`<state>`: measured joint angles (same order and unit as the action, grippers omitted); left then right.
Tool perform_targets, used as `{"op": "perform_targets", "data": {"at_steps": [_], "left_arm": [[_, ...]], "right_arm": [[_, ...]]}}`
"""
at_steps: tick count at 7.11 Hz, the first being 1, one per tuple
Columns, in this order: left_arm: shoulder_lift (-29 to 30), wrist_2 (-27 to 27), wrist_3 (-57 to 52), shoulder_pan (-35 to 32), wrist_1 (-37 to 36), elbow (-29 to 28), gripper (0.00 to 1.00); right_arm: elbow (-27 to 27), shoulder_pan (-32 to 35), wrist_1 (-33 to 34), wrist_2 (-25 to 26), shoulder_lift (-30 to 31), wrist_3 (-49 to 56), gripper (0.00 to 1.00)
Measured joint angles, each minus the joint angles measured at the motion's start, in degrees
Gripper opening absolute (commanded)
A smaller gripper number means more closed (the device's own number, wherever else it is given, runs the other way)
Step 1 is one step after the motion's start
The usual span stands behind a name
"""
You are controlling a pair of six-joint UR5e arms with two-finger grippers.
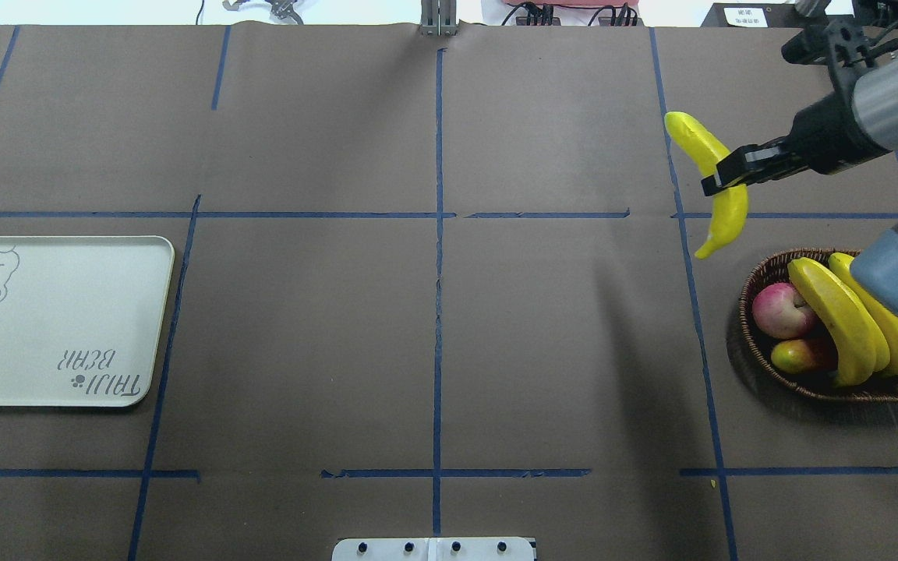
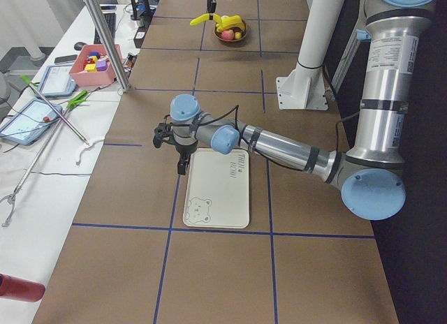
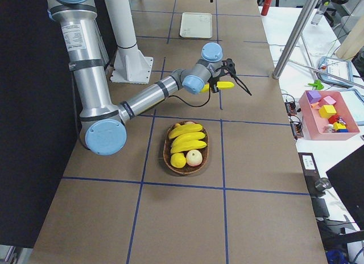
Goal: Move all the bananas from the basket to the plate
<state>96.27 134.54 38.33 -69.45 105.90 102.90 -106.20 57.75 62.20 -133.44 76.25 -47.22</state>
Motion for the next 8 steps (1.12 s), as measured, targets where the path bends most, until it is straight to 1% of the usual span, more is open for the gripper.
{"op": "perform_targets", "data": {"at_steps": [2, 3, 4, 6, 8], "left_arm": [[6.87, -0.75, 21.73, 9.96, 6.3, -0.3, 1.0], [10.72, -2.33, 30.73, 13.92, 8.3, -0.63, 1.0], [13.91, -3.74, 36.15, 16.32, 9.35, -0.79, 1.0], [18.33, -5.32, 42.47, 18.43, 12.3, -1.26, 0.99], [21.81, -8.3, 55.76, 19.7, 20.13, -4.65, 1.0]], "right_arm": [[5.48, -7.11, -10.8, 7.67, -4.96, -11.1, 0.01], [8.57, -10.32, -16.01, 11.43, -7.65, -16.09, 0.01], [10.76, -13.26, -19.57, 15.13, -10.3, -20.35, 0.01], [12.28, -18.43, -23.46, 21.47, -14.71, -26.41, 0.01], [13.37, -23.4, -25.27, 28.19, -18.47, -30.34, 0.02]]}}
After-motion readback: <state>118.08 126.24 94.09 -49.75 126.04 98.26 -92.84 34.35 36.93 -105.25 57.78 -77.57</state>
